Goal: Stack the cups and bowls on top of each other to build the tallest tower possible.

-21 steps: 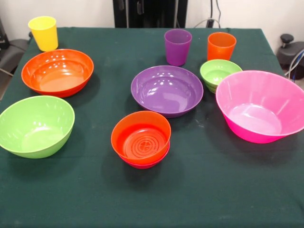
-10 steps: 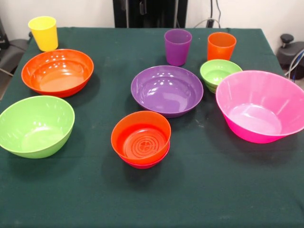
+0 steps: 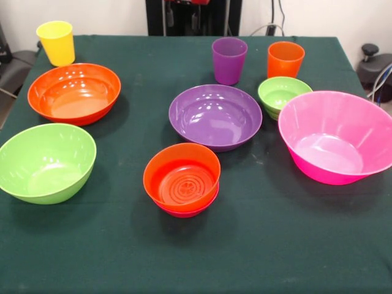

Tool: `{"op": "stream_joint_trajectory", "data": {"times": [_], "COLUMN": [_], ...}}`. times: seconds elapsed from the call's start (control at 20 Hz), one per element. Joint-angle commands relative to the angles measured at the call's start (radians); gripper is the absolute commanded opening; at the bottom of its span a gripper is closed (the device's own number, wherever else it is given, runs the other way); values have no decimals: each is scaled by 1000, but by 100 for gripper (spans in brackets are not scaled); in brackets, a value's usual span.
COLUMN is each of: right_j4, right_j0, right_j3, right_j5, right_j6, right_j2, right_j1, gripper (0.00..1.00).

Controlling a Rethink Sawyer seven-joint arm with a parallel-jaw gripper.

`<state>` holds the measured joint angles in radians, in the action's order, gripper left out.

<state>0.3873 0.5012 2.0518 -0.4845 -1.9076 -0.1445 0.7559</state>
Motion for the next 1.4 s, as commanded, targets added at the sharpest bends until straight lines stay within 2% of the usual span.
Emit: {"op": "stream_joint_trajectory", "data": {"times": [0.05, 0.3, 0.7, 0.95, 1.15, 1.4], "right_j4": [77, 77, 79, 76, 67, 39], "right_j0": [-40, -47, -60, -62, -69, -64], "right_j3": [17, 8, -47, -61, -59, -28], "right_j5": [140, 171, 239, 266, 264, 210], "right_j6": [-75, -70, -76, -74, -73, -60], "right_j2": [-14, 1, 16, 19, 25, 11], "right_j1": [-91, -120, -225, -261, -260, -194], "gripper": [100, 100, 100, 100, 100, 100]}}
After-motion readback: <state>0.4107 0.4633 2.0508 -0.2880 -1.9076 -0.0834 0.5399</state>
